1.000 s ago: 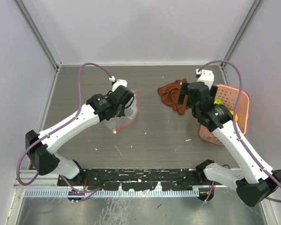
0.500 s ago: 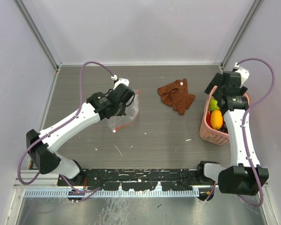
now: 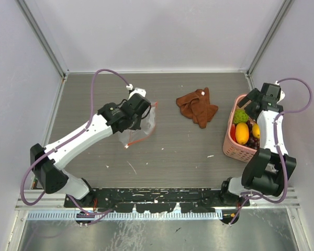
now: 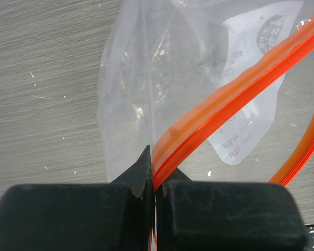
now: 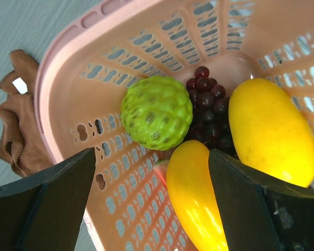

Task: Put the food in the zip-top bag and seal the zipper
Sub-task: Pick up the fake fruit from the bin.

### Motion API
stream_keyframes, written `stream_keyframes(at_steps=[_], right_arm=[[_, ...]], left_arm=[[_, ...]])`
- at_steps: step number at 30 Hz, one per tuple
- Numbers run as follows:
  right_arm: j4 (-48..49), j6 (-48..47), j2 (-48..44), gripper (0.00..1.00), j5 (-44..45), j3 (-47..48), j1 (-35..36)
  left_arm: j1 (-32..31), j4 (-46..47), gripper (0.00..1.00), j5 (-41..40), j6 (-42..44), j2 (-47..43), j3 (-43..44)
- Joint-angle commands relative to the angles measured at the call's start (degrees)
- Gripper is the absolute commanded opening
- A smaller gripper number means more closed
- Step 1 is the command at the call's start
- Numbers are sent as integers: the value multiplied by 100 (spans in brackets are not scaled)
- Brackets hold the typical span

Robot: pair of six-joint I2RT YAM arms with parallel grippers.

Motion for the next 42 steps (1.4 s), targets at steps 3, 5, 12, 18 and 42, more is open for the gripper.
stream_keyframes(at_steps=[3,5,12,18,42], right_arm=[[626,184,194,85,-172,-341,-54],[789,166,307,84,-267,-449,-60],[1447,60,568,89,-775,-791,-55],[1996,15,788,94,-1388,-1013,-60],[3140,-218,186,53,-1533,-1691,-58]], left_arm=[[44,54,0,46,148,19,217],[42,38,0,46,149,43,218],[49,17,0,72,123,144,203],[52,-38,0,39,158,234,255],[57,-166,0,-56,178,253,410]])
